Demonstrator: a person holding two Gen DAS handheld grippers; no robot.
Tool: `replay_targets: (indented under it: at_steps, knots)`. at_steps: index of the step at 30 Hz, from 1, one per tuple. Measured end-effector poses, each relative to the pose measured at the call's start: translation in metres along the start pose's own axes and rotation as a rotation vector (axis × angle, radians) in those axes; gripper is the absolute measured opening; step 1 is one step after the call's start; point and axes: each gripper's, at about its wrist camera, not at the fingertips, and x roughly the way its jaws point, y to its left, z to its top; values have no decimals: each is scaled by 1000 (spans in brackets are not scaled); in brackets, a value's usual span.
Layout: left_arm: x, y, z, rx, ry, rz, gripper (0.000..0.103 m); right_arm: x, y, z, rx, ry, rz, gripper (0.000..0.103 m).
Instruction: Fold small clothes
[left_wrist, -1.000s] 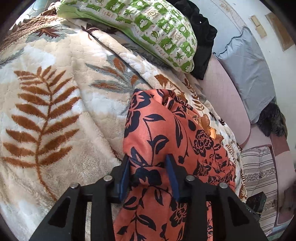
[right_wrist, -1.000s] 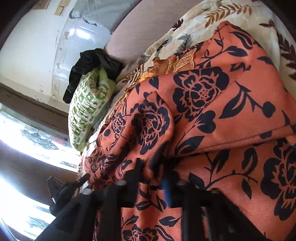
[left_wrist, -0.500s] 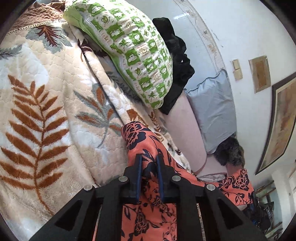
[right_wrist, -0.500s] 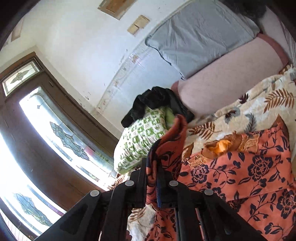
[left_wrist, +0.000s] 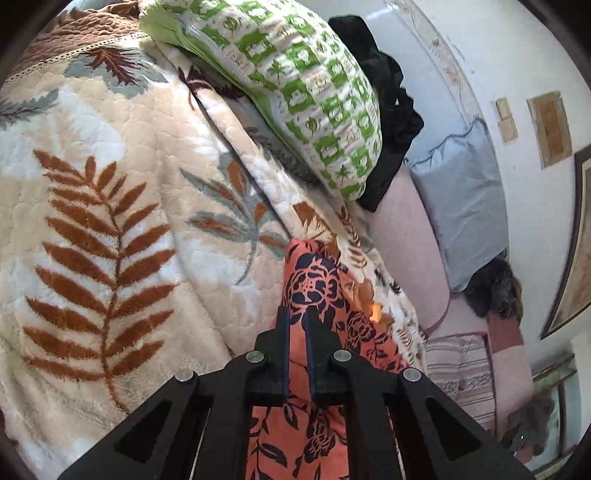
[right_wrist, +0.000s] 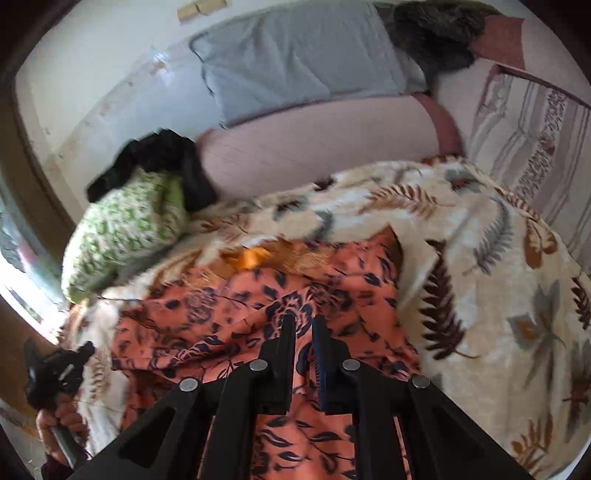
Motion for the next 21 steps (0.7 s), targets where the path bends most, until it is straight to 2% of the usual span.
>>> replay_targets:
  at_steps: [1, 3, 5, 8, 9, 10, 11, 12, 13, 16, 19, 21]
  knots:
    - [7, -4, -5, 29, 33, 16, 15, 12, -16, -1, 62, 56, -1, 12]
    - [19, -13, -12, 102, 83, 80, 30, 23, -44, -8, 203, 104, 38, 12]
    - [27, -18, -18, 150, 93, 142, 31, 29, -60, -14, 296, 123, 129, 13]
    - [33, -17, -22, 145, 113, 151, 33, 51, -56, -19, 379, 206, 290, 18]
    - [33, -16, -23, 146, 113, 156, 33, 60, -52, -20, 411, 234, 344, 25]
    - [35, -17, -22, 147, 112, 161, 33, 70, -47, -19, 440, 258, 389, 40]
    - [35, -16, -22, 149, 114, 165, 33, 81, -43, -17, 468, 279, 417, 70]
    - [36, -15, -22, 149, 118, 167, 33, 91, -40, -16, 499, 291, 428, 80]
    - [36, -14, -22, 148, 121, 171, 33, 98, -37, -14, 525, 286, 424, 83]
    - [38, -13, -21, 149, 129, 182, 33, 125, -33, -6, 572, 329, 360, 83]
    - [40, -15, -20, 147, 131, 187, 33, 154, -37, -1, 631, 374, 274, 78]
    - [41, -16, -19, 149, 135, 187, 33, 168, -40, 4, 647, 374, 207, 54]
